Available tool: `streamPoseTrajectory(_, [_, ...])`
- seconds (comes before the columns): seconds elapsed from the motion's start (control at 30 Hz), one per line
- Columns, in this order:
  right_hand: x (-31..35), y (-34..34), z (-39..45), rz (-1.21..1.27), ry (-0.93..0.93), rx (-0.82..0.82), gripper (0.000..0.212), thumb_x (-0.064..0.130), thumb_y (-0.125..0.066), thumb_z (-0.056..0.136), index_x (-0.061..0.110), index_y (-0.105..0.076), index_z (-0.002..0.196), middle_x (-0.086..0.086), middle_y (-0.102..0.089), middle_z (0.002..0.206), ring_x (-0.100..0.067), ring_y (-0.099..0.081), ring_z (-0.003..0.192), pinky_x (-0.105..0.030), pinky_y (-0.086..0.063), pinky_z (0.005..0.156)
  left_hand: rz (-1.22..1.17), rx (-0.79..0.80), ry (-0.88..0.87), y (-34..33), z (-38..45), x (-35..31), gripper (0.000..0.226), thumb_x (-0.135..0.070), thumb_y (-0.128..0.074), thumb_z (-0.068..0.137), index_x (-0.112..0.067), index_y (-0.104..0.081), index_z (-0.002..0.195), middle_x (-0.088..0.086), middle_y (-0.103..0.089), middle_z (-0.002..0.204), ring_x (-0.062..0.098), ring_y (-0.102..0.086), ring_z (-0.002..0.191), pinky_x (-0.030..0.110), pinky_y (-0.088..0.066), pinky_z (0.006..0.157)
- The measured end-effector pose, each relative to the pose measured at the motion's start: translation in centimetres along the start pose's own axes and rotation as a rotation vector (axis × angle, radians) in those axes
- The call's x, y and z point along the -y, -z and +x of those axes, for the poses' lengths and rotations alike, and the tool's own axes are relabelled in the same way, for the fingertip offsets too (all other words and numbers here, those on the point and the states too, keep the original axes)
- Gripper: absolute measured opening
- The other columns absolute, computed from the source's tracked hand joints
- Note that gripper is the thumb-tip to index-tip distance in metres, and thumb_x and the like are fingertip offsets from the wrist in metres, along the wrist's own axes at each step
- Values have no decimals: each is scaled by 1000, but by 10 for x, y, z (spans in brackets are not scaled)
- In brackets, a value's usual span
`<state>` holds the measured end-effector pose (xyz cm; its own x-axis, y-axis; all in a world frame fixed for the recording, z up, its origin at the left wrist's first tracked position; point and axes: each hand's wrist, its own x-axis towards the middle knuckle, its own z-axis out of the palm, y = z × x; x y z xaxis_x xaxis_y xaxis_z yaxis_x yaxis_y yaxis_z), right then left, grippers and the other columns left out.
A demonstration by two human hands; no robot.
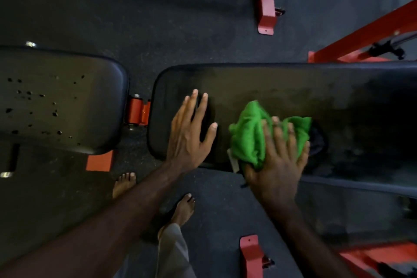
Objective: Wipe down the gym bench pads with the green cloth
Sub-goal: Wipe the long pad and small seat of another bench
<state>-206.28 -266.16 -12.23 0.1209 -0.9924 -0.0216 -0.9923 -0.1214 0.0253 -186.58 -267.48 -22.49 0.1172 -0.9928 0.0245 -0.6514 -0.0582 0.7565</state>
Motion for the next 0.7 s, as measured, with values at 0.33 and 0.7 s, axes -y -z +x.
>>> streamPoseTrajectory(0.33, [-69,28,14,41,-218,-163,92,54,-53,68,22,-48,154,-2,-40,164,-30,-30,154,-66,-14,122,44,14,4,-11,0,2,69,-48,-43,103,-22,-23,164,-1,-13,173,19,-11,160,52,-24,125])
streamPoseTrajectory(0.7, [-92,35,4,-63,41,-73,90,75,-52,84,24,-44,157,-2,-36,167,-28,-31,155,-61,-17,123,19,-5,46,-35,12,-59,66,-50,-43,103,-25,-29,163,-2,-20,172,21,-18,158,50,-24,125])
